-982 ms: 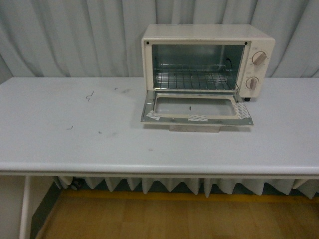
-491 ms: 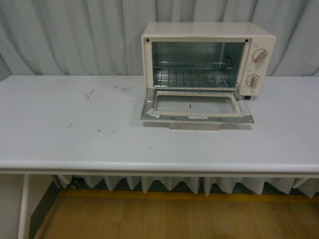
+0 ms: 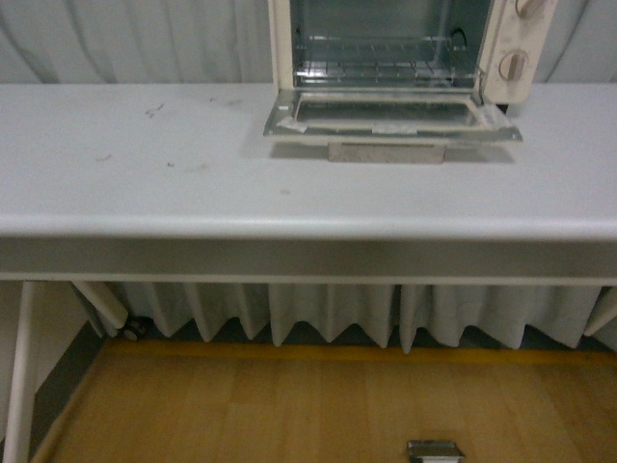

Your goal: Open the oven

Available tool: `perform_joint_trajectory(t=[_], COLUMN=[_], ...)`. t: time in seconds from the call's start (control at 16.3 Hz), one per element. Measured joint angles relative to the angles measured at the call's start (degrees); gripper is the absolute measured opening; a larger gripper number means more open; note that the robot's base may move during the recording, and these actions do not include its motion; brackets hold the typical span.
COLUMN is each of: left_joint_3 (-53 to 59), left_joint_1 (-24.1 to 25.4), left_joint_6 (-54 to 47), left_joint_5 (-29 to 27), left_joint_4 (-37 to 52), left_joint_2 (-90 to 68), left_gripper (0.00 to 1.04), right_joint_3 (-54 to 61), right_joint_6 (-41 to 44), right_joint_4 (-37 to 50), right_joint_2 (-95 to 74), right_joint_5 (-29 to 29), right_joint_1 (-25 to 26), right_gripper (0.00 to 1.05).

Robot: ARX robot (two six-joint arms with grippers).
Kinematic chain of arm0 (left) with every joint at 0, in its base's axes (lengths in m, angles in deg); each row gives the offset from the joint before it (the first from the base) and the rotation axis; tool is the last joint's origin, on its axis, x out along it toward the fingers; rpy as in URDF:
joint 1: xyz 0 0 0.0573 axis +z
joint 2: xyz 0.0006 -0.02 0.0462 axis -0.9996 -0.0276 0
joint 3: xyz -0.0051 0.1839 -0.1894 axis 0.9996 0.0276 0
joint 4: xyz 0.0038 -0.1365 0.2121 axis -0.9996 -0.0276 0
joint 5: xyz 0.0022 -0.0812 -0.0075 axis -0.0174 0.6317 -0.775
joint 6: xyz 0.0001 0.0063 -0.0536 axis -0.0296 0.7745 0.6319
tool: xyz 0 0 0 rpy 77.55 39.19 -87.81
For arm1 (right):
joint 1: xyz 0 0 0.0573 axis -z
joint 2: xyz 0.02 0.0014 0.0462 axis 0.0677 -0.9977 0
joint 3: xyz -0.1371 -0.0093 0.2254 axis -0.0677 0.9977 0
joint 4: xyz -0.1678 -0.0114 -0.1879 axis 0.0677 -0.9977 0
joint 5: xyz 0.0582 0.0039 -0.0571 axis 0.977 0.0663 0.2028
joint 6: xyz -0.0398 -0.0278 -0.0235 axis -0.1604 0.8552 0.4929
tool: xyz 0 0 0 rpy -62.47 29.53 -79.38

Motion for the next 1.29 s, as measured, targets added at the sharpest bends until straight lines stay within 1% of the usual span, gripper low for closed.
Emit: perform_joint_trajectory(t=[1.29], left_joint_3=[0.0], left_joint_1=[0.0], left_joint_6=[0.0], left_joint_5=[0.0], left_joint_4=[0.0], left_joint_2=[0.0], left_gripper=[0.98], right_joint_3=[0.0], right_joint_6=[0.0], right_joint_4=[0.0], right_joint_2=[0.0], right_joint_5=[0.1], right_joint_1=[0.0], right_gripper=[0.98])
